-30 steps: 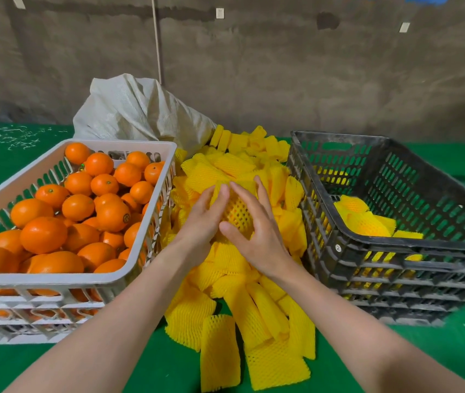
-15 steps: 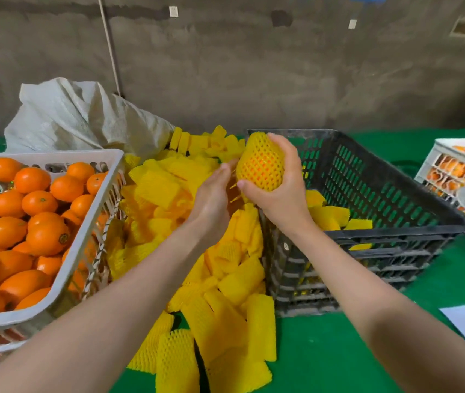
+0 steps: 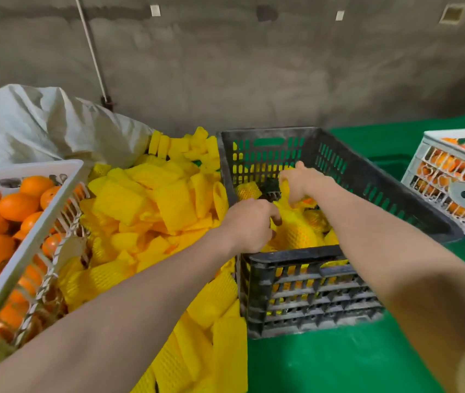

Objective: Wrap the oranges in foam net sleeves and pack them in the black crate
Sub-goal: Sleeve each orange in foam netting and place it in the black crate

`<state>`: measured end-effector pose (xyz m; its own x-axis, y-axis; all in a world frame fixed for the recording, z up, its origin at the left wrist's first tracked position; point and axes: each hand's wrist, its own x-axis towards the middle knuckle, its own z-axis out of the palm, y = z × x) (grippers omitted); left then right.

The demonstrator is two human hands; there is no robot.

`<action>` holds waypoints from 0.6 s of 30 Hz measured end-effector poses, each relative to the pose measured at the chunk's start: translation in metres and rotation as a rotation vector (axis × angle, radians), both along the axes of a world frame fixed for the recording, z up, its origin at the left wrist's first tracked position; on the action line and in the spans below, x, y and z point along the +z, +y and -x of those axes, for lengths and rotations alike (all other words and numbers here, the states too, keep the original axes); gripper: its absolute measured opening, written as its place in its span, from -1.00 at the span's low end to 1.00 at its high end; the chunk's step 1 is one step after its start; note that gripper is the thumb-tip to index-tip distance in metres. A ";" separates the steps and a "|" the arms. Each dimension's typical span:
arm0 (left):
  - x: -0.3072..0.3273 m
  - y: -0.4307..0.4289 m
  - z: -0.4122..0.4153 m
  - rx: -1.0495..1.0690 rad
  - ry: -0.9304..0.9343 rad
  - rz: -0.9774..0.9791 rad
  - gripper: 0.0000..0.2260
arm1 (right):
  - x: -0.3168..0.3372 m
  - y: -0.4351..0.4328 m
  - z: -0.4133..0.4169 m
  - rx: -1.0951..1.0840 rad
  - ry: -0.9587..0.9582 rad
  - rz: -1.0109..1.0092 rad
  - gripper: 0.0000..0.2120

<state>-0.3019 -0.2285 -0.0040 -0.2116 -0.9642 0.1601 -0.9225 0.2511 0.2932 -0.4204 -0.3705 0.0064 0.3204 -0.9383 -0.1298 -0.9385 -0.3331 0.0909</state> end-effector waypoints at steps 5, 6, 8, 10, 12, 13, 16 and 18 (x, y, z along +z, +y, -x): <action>-0.003 0.001 0.002 0.011 0.020 0.032 -0.76 | -0.034 -0.019 0.003 0.002 0.199 -0.112 -0.28; -0.004 0.001 0.001 0.012 0.032 0.031 -0.76 | -0.037 -0.022 0.003 -0.006 0.200 -0.172 -0.27; -0.006 0.001 0.001 0.018 0.042 0.033 -0.77 | -0.040 -0.025 0.000 -0.026 0.189 -0.255 -0.25; -0.007 0.001 0.001 0.019 0.051 0.044 -0.77 | -0.041 -0.025 -0.002 -0.046 0.199 -0.260 -0.24; -0.008 0.001 0.001 0.017 0.067 0.056 -0.78 | -0.043 -0.024 -0.004 -0.092 0.212 -0.281 -0.24; -0.009 0.001 0.001 0.017 0.077 0.063 -0.79 | -0.044 -0.023 -0.005 -0.113 0.192 -0.290 -0.24; -0.009 0.003 -0.001 0.018 0.169 0.091 -0.83 | -0.036 -0.013 -0.013 -0.045 0.050 -0.201 -0.19; -0.009 0.006 -0.003 0.029 0.300 0.140 -0.85 | -0.025 0.000 -0.023 0.074 -0.065 -0.065 -0.21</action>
